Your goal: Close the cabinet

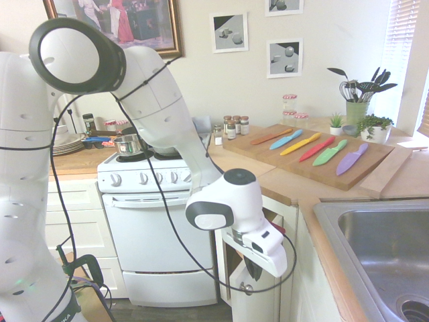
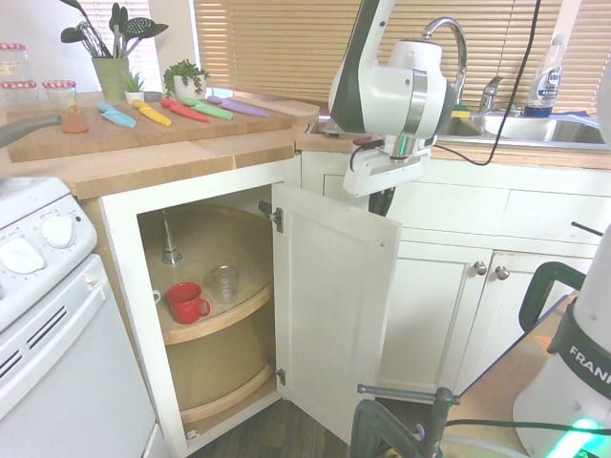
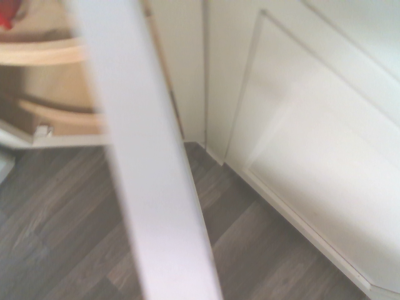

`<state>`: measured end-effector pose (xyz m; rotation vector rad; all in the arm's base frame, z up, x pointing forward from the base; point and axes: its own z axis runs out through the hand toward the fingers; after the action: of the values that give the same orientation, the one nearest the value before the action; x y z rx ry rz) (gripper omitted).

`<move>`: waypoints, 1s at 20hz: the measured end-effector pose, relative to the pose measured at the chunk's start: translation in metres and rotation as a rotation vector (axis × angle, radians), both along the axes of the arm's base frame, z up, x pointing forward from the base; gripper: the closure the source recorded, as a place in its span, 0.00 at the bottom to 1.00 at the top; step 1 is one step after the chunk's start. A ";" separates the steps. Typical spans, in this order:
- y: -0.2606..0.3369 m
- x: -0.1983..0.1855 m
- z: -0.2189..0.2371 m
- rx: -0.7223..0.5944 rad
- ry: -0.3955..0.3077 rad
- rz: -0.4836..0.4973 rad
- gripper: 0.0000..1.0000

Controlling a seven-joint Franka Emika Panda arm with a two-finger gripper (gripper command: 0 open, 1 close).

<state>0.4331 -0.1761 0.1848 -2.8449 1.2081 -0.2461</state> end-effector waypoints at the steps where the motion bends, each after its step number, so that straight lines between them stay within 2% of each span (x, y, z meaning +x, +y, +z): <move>1: 0.011 0.002 0.001 -0.011 0.007 0.012 1.00; 10: 0.105 0.030 0.009 -0.090 0.040 0.116 1.00; 20: 0.171 0.070 0.025 -0.084 0.090 0.201 1.00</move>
<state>0.5026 -0.0047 0.2101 -3.0523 0.9351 -0.1667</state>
